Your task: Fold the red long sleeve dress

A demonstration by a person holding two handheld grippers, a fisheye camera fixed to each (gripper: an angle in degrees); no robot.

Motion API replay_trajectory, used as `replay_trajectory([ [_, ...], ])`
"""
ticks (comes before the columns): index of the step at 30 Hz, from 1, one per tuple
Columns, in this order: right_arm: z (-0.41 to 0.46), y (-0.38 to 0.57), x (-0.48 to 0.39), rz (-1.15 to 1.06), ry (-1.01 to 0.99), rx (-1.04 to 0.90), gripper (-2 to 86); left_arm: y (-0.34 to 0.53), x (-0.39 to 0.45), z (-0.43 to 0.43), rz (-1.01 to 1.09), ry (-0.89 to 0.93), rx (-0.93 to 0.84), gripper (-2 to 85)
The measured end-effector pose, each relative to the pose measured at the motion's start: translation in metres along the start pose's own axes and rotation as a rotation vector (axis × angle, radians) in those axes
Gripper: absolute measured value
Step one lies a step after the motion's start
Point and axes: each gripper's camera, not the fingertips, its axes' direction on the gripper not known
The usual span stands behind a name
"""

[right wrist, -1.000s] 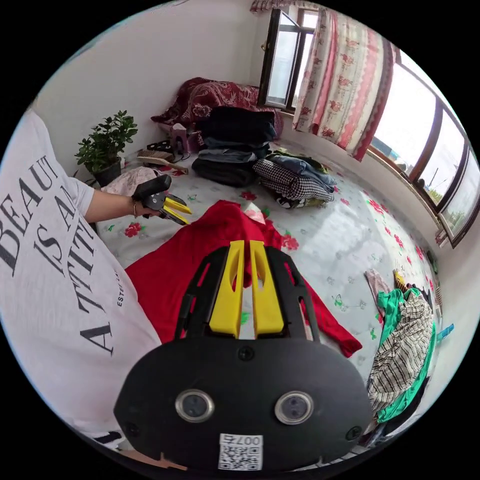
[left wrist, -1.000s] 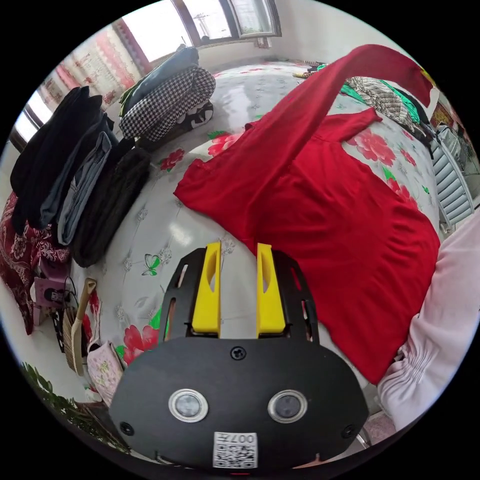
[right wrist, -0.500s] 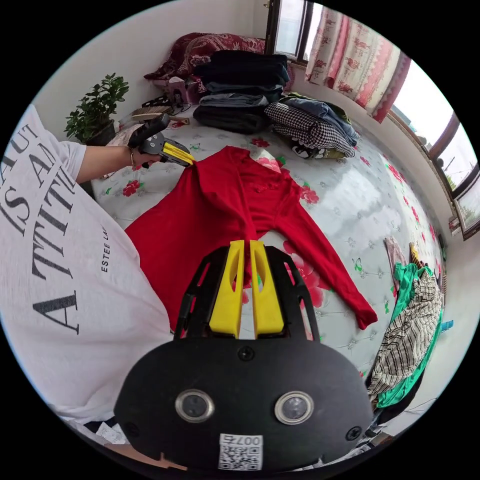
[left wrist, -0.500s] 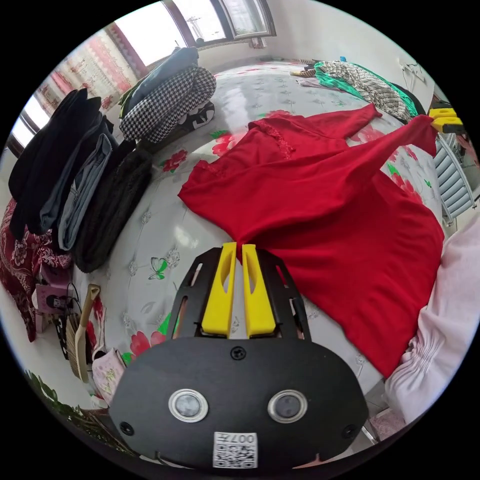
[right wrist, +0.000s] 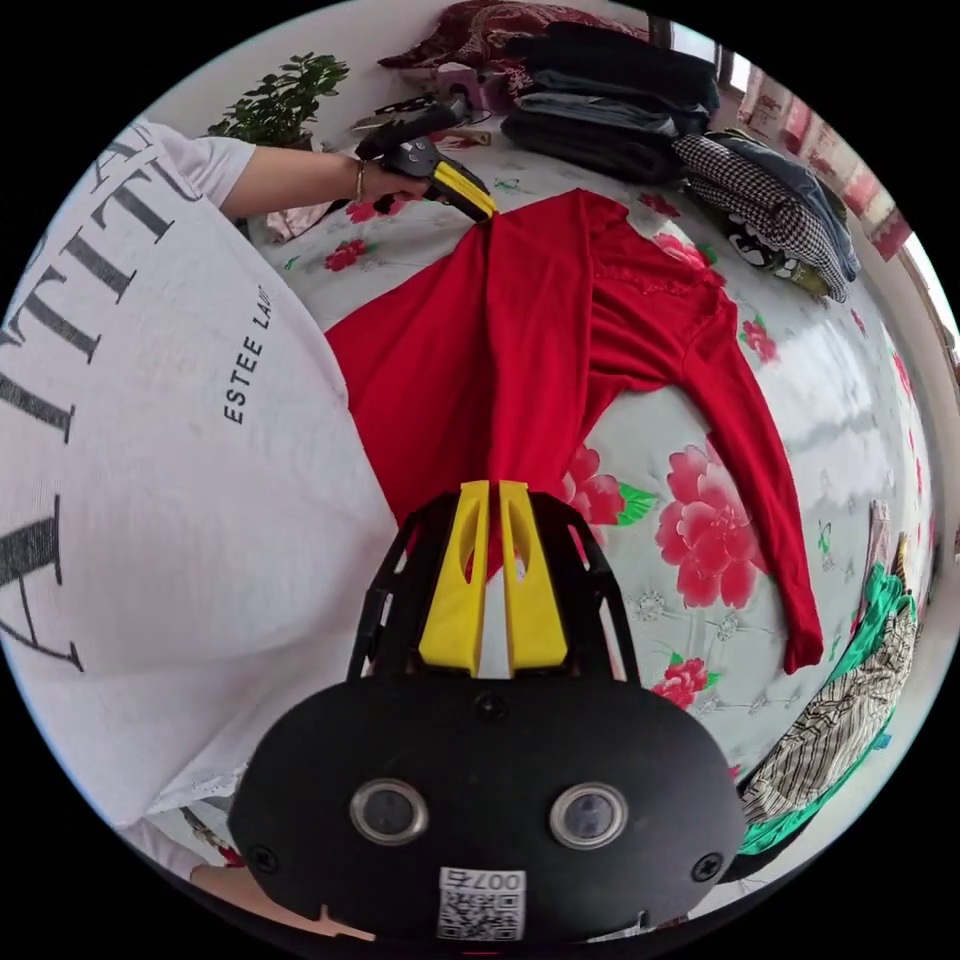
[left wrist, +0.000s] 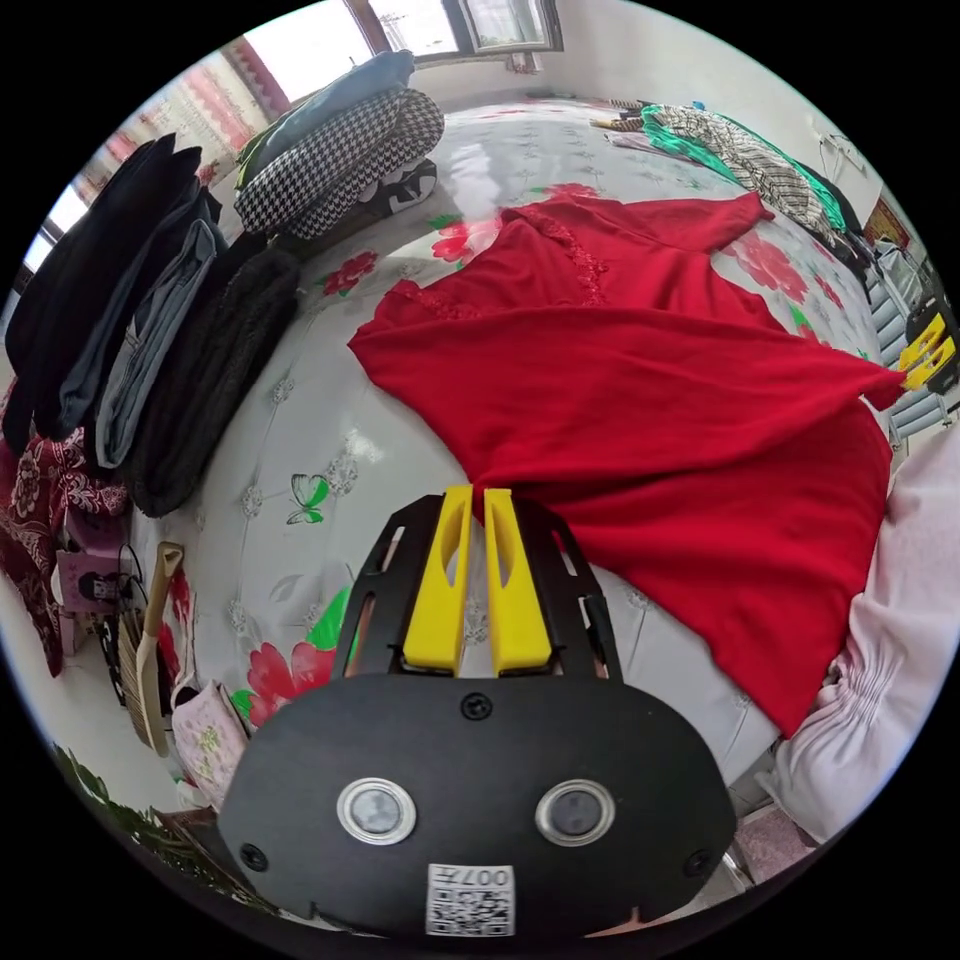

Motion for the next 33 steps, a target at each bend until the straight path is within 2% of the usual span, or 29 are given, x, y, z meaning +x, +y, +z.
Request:
replay_trajectory([
  [4,0.059,0.016,0.007,0.079,-0.138,-0.169,3.4,0.017,-0.022,-0.003,-0.108,0.059,0.017,5.9],
  [7,0.024,0.028,0.025,0.154,-0.178,-0.047,4.5,0.04,-0.043,-0.014,-0.2,0.1,0.031,7.2],
  [9,0.002,0.036,0.046,0.216,-0.155,0.018,4.7,0.054,-0.055,-0.022,-0.28,0.052,0.022,5.7],
  [12,-0.032,0.065,0.111,0.449,-0.07,0.153,4.7,0.067,-0.062,-0.043,-0.33,0.049,0.063,5.2],
  [17,-0.07,0.185,0.271,1.124,0.001,0.46,4.9,0.065,-0.052,-0.049,-0.448,0.183,0.119,5.1],
  [22,-0.081,0.268,0.372,1.438,-0.001,0.635,5.3,0.042,-0.037,-0.039,-0.465,0.222,0.091,4.7],
  [27,-0.075,0.31,0.429,1.485,-0.013,0.7,5.4,-0.001,-0.036,-0.045,-0.425,0.247,0.14,4.3],
  [29,-0.065,0.305,0.449,1.421,-0.022,0.612,4.5,-0.035,-0.033,-0.042,-0.364,0.255,0.148,4.4],
  [33,-0.073,0.297,0.461,1.298,-0.018,0.558,1.9,-0.098,-0.02,-0.033,-0.242,0.281,0.177,4.8],
])
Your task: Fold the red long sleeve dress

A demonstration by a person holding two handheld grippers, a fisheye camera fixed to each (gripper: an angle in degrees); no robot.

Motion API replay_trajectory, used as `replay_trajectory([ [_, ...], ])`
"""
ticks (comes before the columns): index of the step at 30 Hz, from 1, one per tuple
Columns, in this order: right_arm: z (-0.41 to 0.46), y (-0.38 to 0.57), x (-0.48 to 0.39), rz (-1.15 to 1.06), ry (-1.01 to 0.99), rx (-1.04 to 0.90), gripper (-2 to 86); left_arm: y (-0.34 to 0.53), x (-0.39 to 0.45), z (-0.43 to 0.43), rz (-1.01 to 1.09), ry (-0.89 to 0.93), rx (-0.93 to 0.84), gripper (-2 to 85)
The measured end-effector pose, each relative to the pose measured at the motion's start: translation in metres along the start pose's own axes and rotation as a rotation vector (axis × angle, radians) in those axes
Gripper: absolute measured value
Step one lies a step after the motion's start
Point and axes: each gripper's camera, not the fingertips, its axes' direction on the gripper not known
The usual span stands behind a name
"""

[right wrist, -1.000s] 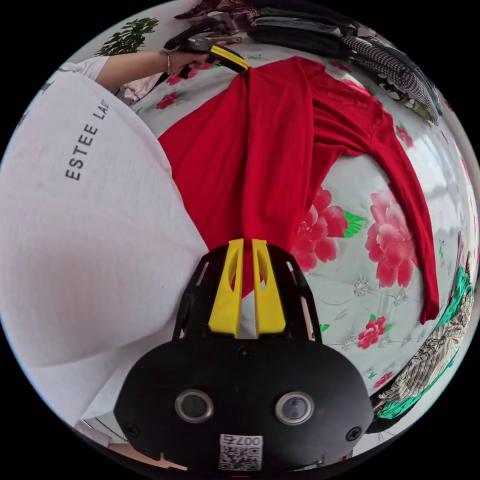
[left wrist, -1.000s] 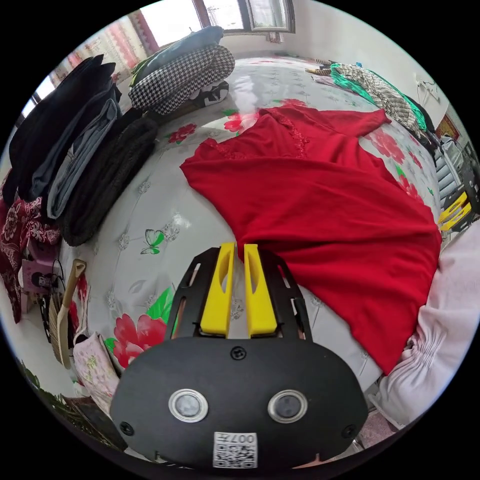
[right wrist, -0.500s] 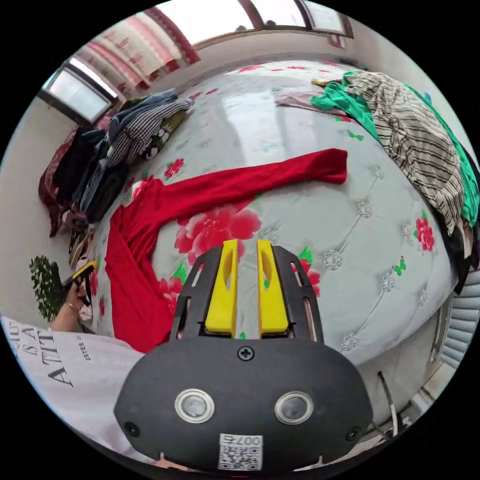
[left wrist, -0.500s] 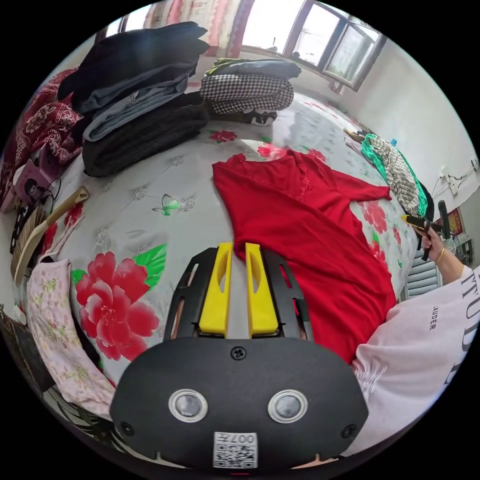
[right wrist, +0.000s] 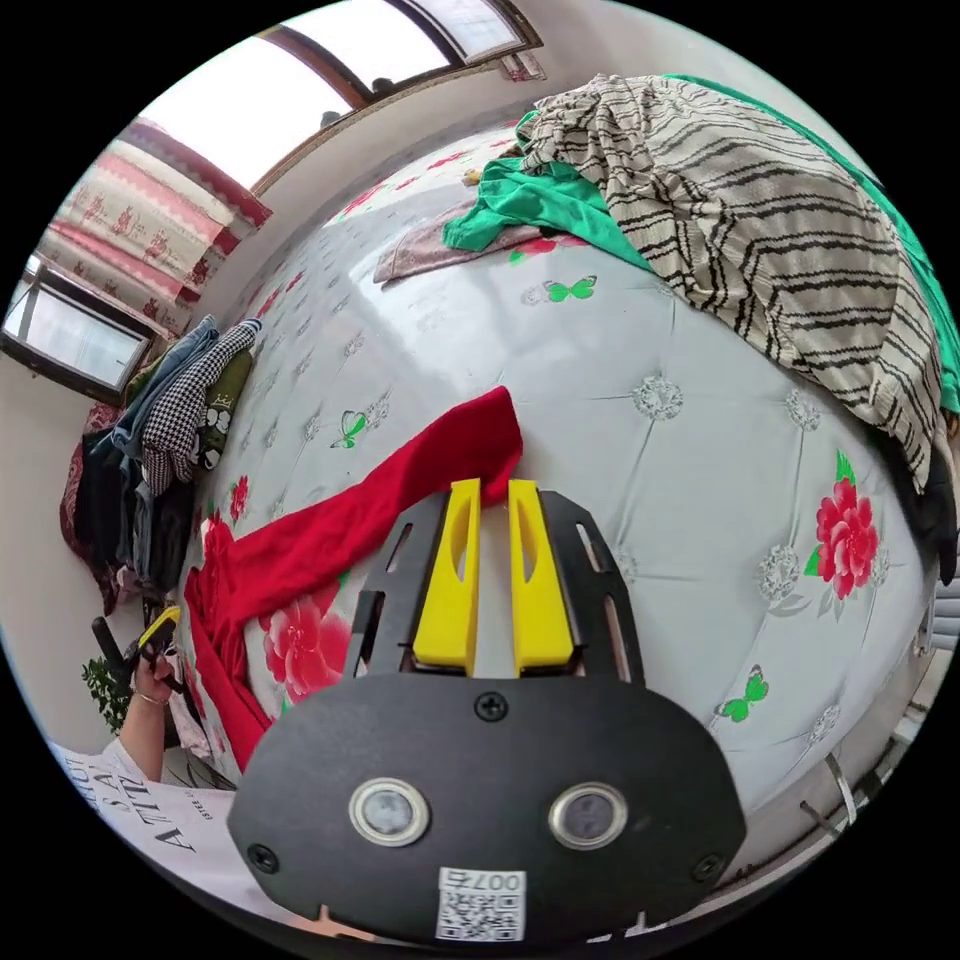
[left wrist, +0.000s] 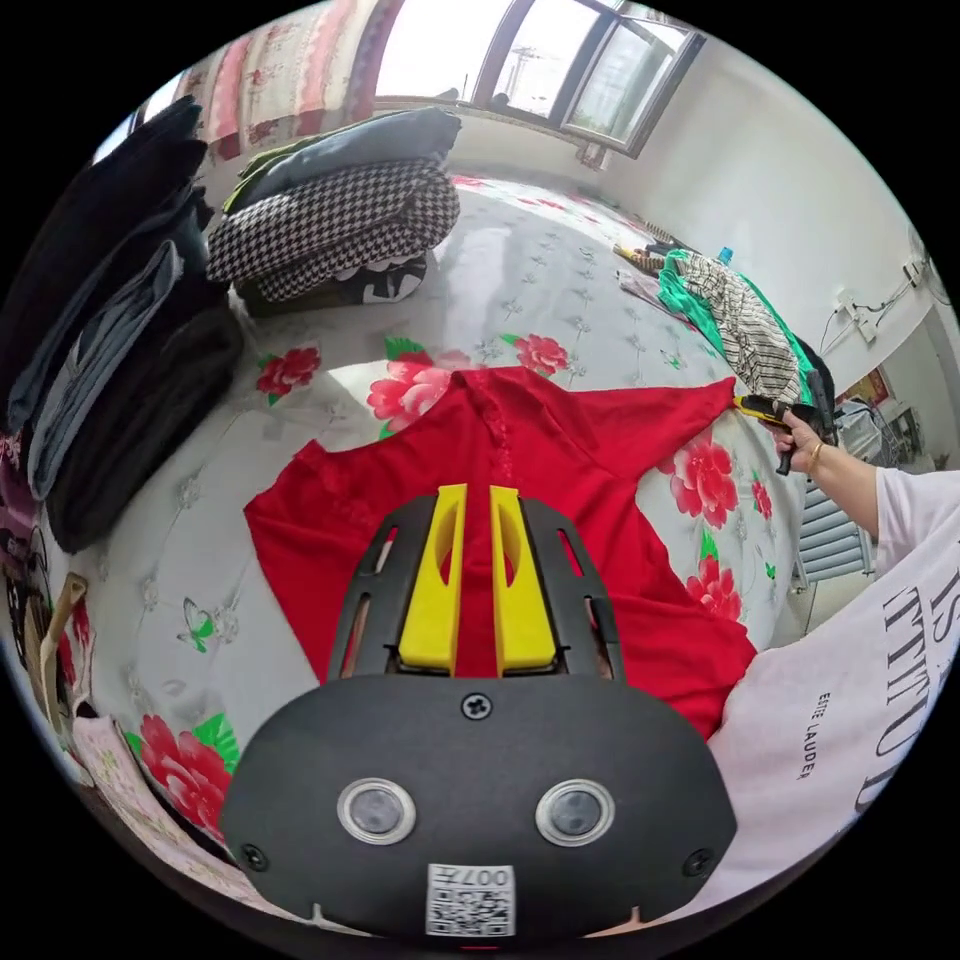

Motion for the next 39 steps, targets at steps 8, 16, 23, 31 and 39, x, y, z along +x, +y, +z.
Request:
replay_trajectory([
  [8,-0.166,-0.002,0.019,-0.131,-0.203,0.261,-0.2,-0.102,0.059,0.109,0.178,-0.036,-0.157,1.5],
  [16,-0.104,0.044,0.123,0.199,-0.236,0.059,-0.3,-0.136,0.075,0.119,0.109,-0.177,-0.081,-0.9],
  [23,-0.133,0.032,0.068,0.019,-0.338,0.172,-0.3,-0.077,0.046,0.035,-0.064,-0.143,0.021,-0.8],
  [31,-0.166,0.08,-0.174,-0.686,-0.5,0.149,-0.3,0.116,0.024,-0.078,-0.32,-0.194,0.003,-1.0],
  [39,-0.117,0.305,-0.378,-1.335,-0.63,-0.05,-0.3,0.293,0.032,-0.158,-0.59,-0.193,-0.011,-1.0],
])
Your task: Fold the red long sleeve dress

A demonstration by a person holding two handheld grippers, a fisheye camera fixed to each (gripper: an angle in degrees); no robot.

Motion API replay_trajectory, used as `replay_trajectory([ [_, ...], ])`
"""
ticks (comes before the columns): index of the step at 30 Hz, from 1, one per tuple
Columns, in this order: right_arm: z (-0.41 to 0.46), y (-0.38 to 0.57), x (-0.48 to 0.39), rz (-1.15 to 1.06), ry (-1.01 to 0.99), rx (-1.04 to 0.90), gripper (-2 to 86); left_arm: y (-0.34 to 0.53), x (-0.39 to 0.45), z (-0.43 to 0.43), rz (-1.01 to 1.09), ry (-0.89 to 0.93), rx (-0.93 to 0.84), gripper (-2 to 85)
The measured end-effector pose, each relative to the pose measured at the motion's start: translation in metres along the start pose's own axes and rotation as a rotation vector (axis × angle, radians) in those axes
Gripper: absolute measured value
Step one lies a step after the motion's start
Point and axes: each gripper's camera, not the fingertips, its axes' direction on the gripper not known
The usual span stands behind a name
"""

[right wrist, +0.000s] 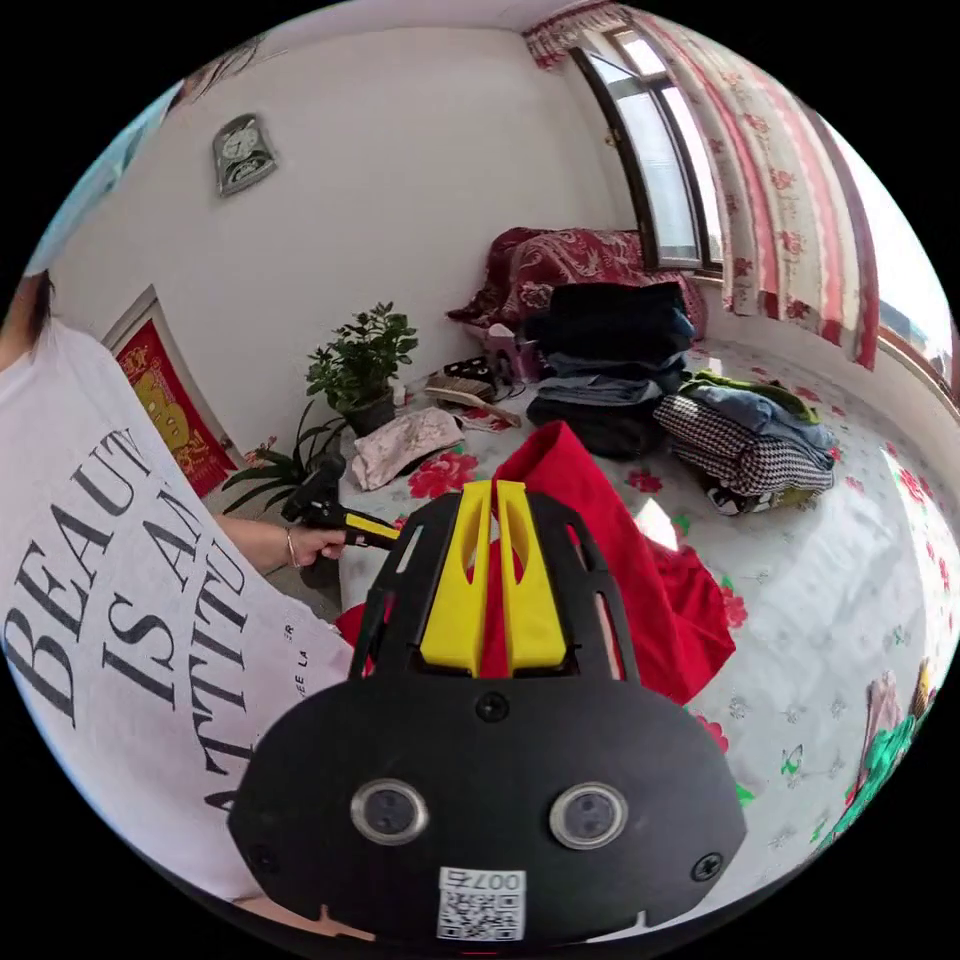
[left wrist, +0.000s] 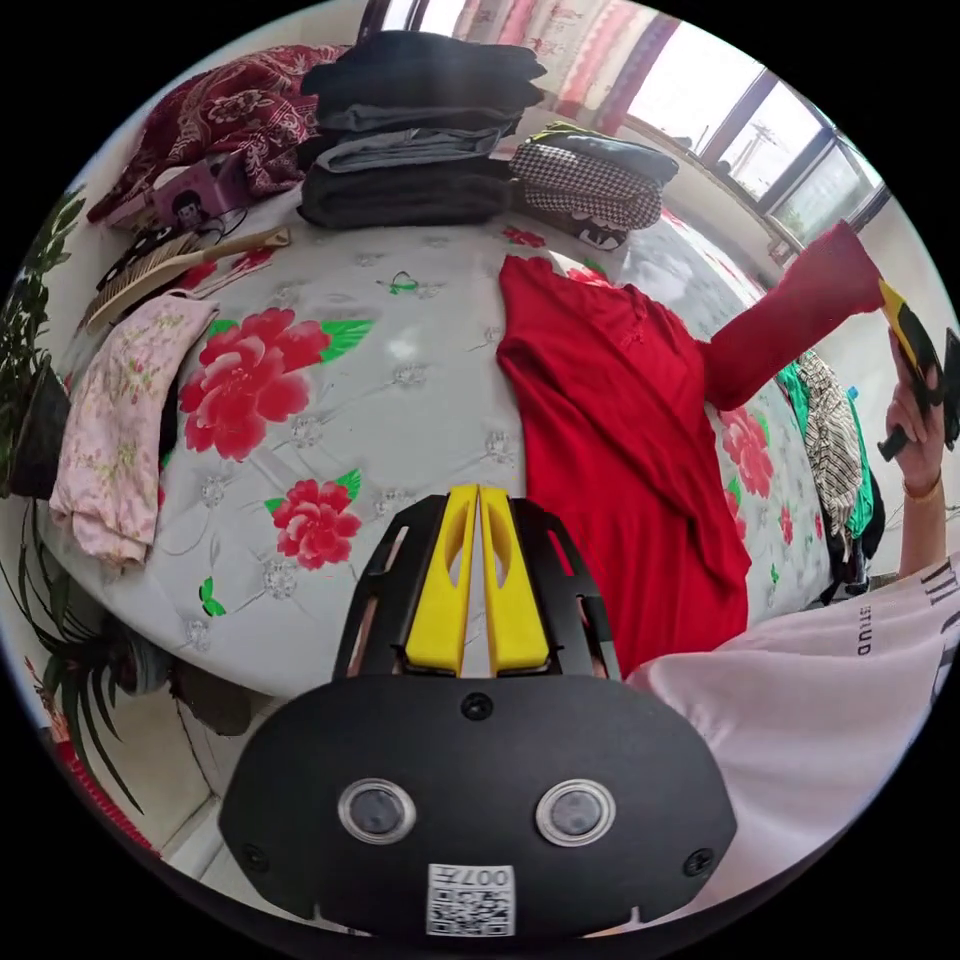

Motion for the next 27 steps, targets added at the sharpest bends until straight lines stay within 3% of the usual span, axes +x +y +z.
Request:
replay_trajectory([
  [8,0.218,0.06,-0.105,-0.093,-0.201,-0.446,-0.3,0.079,-0.02,-0.013,-0.054,0.083,-0.018,-1.0],
  [21,0.285,0.12,-0.14,-0.068,-0.272,-0.602,1.4,0.098,-0.011,-0.029,0.097,0.162,0.015,0.7],
  [27,0.263,0.131,-0.09,0.077,-0.064,-0.516,2.5,0.081,0.011,-0.015,0.226,0.209,-0.027,4.4],
])
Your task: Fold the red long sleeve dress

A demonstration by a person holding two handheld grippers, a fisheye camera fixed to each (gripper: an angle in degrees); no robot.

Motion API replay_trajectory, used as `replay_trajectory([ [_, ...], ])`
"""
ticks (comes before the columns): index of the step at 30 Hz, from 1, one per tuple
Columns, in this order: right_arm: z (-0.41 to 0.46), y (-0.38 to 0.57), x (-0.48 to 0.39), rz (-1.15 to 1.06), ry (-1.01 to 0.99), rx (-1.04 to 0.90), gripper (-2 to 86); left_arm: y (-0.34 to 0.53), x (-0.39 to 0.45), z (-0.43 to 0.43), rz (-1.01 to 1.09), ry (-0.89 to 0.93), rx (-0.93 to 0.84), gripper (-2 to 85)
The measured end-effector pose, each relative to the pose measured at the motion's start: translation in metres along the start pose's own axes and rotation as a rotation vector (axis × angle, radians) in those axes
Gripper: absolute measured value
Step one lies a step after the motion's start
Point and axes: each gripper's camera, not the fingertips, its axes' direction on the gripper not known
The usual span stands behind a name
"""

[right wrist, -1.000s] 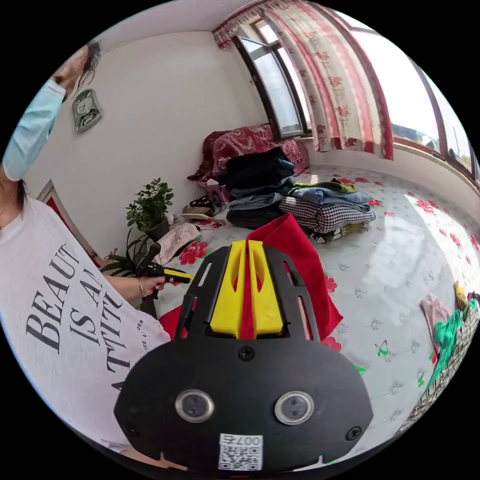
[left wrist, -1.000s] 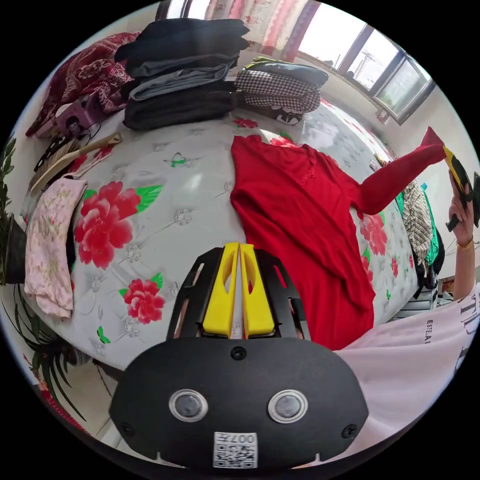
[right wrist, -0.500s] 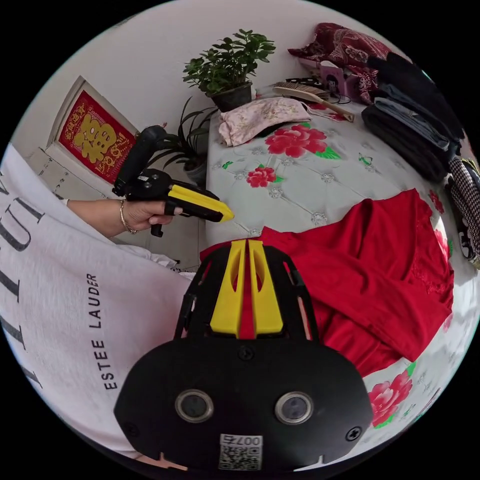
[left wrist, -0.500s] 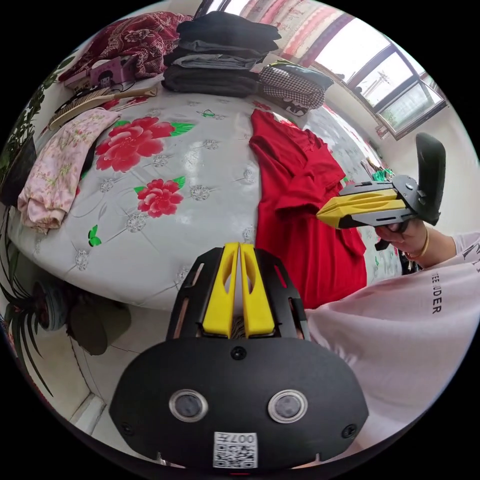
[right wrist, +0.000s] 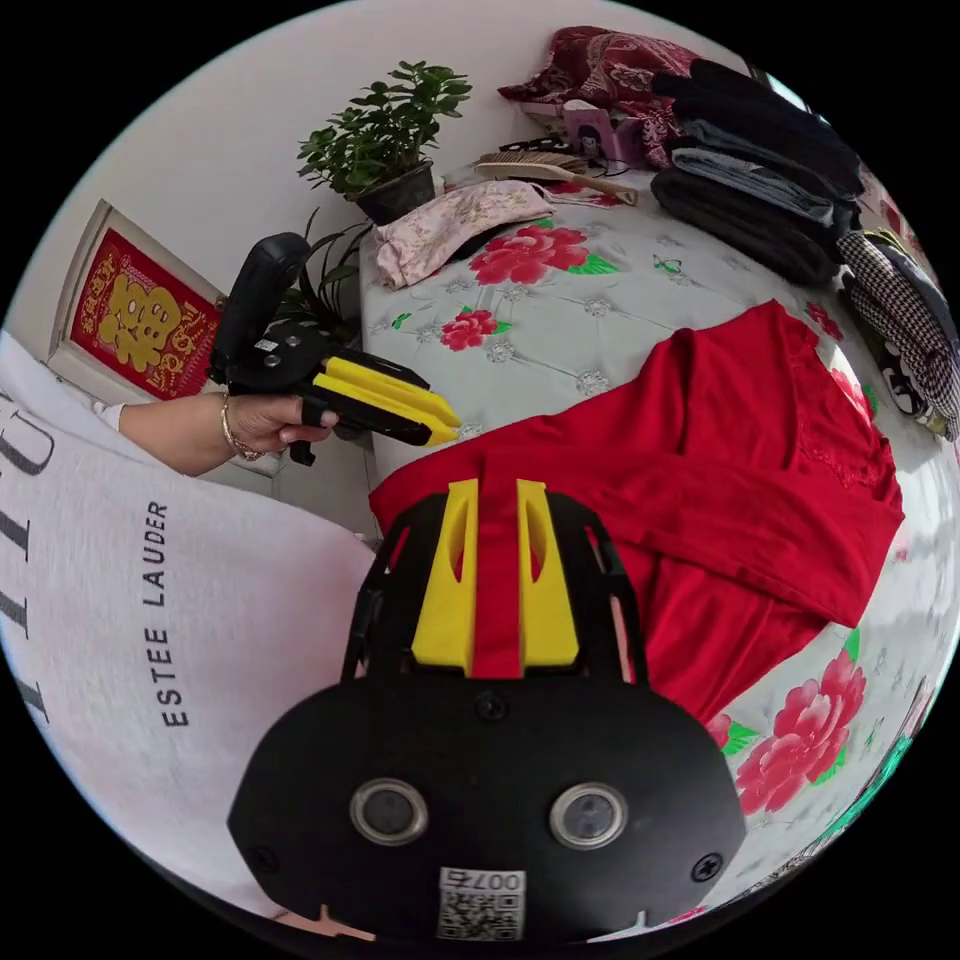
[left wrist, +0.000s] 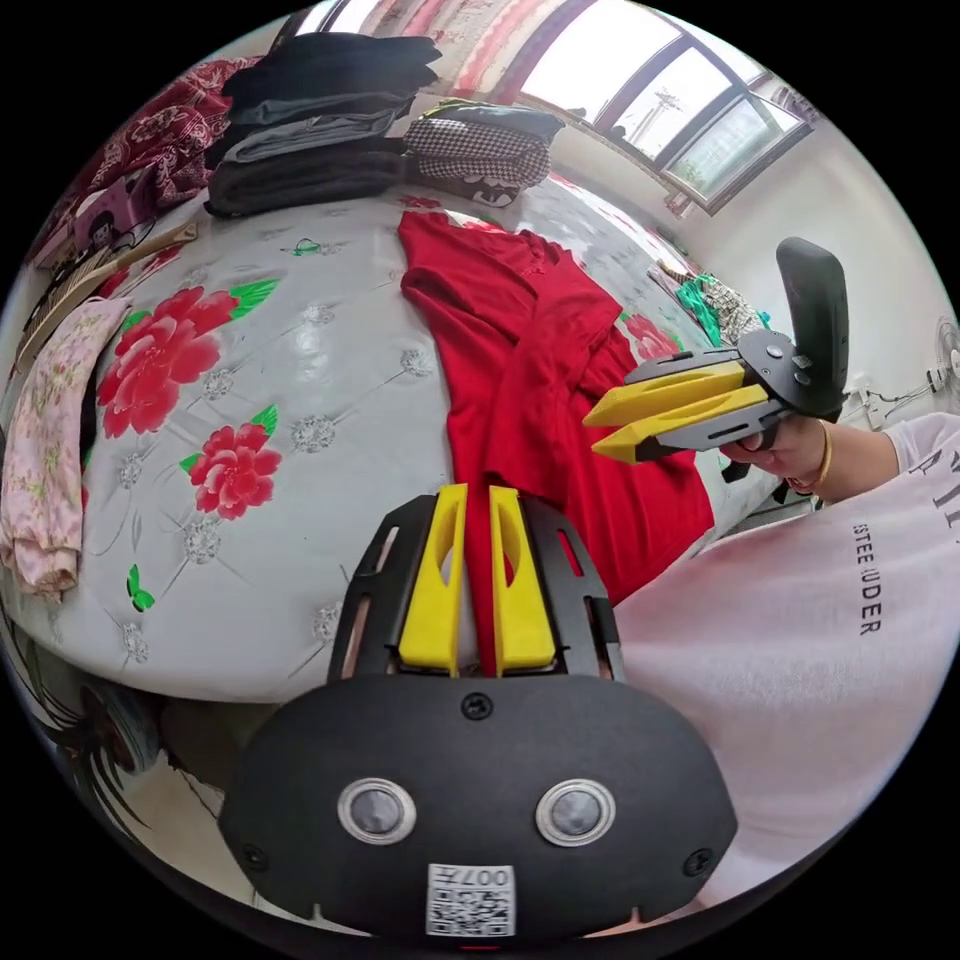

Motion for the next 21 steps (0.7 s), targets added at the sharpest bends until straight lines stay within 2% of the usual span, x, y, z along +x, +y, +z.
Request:
replay_trajectory([
  [4,0.027,-0.001,0.024,0.06,0.055,-0.048,2.1,-0.015,0.012,0.017,0.069,-0.018,-0.038,4.4],
  [9,0.067,-0.008,0.025,0.053,0.118,-0.147,0.8,-0.029,0.03,0.037,0.155,-0.075,-0.113,-0.2],
  [16,0.001,0.024,0.022,0.037,0.061,0.06,-0.2,-0.022,0.049,-0.063,0.242,-0.032,0.131,-0.8],
  [18,0.004,0.025,0.023,0.044,0.02,0.053,-0.2,-0.017,0.053,-0.062,0.252,-0.028,0.094,-0.5],
  [21,0.043,0.022,0.029,0.05,-0.03,-0.08,-0.1,-0.005,0.048,-0.023,0.205,-0.057,-0.025,1.7],
])
